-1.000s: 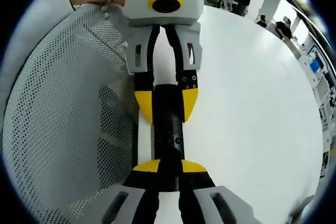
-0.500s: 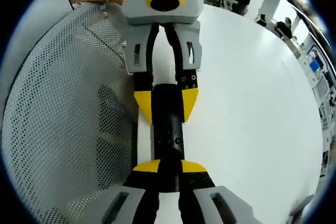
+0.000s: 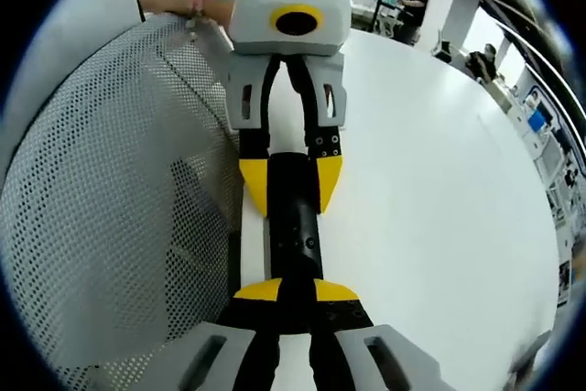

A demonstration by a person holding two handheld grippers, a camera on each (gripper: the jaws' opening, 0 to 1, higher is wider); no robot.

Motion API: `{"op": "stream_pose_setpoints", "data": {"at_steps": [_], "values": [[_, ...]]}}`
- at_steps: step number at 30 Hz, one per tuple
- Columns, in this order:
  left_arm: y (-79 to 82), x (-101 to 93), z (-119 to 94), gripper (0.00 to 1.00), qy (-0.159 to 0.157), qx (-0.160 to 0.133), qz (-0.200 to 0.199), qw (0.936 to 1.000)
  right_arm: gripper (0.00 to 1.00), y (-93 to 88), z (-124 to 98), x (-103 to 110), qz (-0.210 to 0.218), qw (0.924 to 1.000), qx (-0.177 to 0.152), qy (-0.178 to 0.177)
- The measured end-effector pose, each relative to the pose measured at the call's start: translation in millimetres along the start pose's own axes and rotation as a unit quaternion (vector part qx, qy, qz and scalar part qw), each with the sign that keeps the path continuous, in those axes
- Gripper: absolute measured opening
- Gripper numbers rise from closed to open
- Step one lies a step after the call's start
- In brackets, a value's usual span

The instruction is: Press the specified remote control buttons in sequence, fully releasing each button before pressing the next.

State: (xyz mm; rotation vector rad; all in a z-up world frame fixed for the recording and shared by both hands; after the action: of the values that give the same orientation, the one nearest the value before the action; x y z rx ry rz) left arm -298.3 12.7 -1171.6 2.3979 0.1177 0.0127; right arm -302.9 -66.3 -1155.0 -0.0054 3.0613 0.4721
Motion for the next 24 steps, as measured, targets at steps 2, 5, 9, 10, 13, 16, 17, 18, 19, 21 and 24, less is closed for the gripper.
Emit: {"op": "stream_pose_setpoints", "data": {"at_steps": [2,5,9,10,13,16,17,18,19,21,24], "values": [[0.1,0.0,0.0,0.25,0.0,0.0,0.0,1.0,0.07,1.0,0.9,-0.1,-0.006,0.9999,0.009,0.001],[0.1,-0.1,0.3,0.25,0.002,0.0,-0.001,1.0,0.07,1.8,2.1,-1.2,-0.006,0.9994,0.03,0.014],[-0.1,0.1,0.4,0.25,0.0,-0.001,-0.003,1.0,0.08,4.3,3.3,-3.6,-0.016,0.9981,0.05,0.032],[-0.2,0.0,0.4,0.25,0.0,0.0,-0.002,1.0,0.08,2.5,2.8,-1.6,-0.02,0.9983,0.046,0.028],[-0.1,-0.2,0.4,0.25,0.001,0.0,-0.001,1.0,0.08,0.2,1.3,-1.8,0.011,0.9997,0.004,0.022],[0.0,-0.7,0.3,0.25,0.002,0.001,-0.001,1.0,0.08,-1.7,0.5,2.2,-0.019,0.9997,-0.012,-0.006],[0.1,-0.7,0.2,0.25,0.002,0.001,0.0,1.0,0.08,-1.8,0.7,3.2,-0.016,0.9998,-0.011,-0.008],[0.0,-0.9,0.2,0.25,0.002,0.001,0.0,1.0,0.08,-1.0,0.9,3.8,-0.018,0.9997,-0.011,-0.011],[0.0,-1.0,0.2,0.25,0.002,0.002,0.0,1.0,0.08,-1.3,0.9,3.5,-0.021,0.9996,-0.011,-0.014],[0.0,-1.2,0.1,0.25,0.002,0.002,0.0,1.0,0.08,-1.1,0.5,2.4,-0.011,0.9997,-0.017,-0.016],[0.0,-1.2,0.0,0.25,0.002,0.002,0.0,1.0,0.07,-3.0,-0.2,2.4,0.005,0.9994,-0.028,-0.018]]}}
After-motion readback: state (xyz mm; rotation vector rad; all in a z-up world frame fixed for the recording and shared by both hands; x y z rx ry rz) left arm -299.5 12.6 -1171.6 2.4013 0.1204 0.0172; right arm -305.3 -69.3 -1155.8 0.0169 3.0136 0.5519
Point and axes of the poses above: the point that each gripper's makers call its tool centre point, and the gripper's own axes: z roughly forward along the fingers, x roughly to its left, y roughly out of its top, the point moved 3 cm from there along -z, roughly backward along the fingers, and after that the axes turned 10 degrees about x, right-handed, at the moved point
